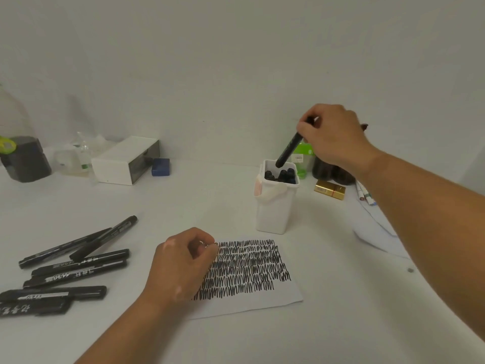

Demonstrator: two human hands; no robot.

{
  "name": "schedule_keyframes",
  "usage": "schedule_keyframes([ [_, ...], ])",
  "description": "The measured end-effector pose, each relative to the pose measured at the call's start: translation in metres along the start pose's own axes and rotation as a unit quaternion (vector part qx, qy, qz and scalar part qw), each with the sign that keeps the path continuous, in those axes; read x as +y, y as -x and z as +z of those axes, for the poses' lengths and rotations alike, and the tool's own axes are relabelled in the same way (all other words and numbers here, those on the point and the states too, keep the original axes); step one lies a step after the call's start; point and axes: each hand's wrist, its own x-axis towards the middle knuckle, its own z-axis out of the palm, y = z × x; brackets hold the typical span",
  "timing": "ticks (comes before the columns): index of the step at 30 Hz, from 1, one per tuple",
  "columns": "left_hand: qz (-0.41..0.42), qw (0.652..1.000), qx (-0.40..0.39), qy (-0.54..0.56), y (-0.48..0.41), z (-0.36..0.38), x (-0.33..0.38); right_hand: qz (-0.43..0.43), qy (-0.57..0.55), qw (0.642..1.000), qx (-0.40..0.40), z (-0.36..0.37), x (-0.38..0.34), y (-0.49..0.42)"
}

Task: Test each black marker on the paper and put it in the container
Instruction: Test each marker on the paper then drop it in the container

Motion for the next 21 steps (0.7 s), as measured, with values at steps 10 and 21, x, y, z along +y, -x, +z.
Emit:
schedule_keyframes([
  [10,0.004,1.0,-0.011,0.004,-0.002,0.001,0.0,-0.01,0.155,0.982,-0.107,0.046,0.014,-0.02],
  [21,0.0,1.0,-0.025,0.008,-0.002,0.001,0.0,0.047,0.251,0.953,-0.165,0.069,0.013,-0.021],
])
